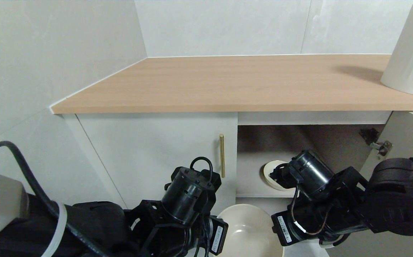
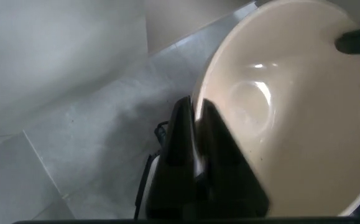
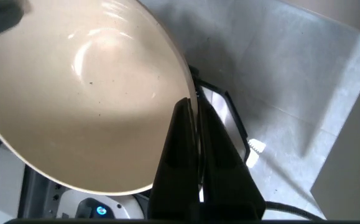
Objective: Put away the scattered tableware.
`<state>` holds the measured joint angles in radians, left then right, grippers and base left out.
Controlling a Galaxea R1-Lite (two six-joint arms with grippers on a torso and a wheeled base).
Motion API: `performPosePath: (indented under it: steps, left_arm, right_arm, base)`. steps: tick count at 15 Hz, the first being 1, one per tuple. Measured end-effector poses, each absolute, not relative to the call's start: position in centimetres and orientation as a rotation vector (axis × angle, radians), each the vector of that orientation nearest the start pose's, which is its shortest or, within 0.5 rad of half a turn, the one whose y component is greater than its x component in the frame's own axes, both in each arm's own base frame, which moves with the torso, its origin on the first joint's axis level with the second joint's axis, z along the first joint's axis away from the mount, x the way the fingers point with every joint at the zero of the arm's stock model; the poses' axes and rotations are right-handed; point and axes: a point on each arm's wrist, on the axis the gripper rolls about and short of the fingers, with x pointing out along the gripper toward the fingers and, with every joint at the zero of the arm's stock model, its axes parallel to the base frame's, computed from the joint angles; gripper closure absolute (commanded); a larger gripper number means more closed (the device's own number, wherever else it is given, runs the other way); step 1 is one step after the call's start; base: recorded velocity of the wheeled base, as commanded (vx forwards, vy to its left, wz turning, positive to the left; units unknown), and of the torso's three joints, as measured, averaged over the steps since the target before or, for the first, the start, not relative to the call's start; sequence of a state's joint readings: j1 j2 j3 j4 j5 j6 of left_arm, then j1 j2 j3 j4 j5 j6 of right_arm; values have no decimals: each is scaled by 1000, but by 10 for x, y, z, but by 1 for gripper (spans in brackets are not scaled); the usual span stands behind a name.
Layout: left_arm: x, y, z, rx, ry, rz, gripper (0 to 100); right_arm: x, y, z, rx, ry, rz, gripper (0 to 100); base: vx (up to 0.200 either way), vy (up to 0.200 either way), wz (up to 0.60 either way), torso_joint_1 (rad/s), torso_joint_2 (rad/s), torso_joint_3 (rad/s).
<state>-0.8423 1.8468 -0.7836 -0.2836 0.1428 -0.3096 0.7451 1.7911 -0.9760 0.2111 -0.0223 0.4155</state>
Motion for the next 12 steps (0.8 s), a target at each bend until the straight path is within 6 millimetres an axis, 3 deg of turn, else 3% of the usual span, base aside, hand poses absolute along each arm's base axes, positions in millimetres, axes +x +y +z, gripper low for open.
performPosePath:
  steps: [7,12]
  left_arm:
    - [208,-227,105,57,765,-539,0]
    - [208,-224,118,3,716,-541,0]
  right_arm:
    - [223,198,128,9,1066,412,100]
    - [264,166,125,244,789,235,100]
  base:
    - [0,0,0,0,0,0]
    - [0,0,0,0,0,0]
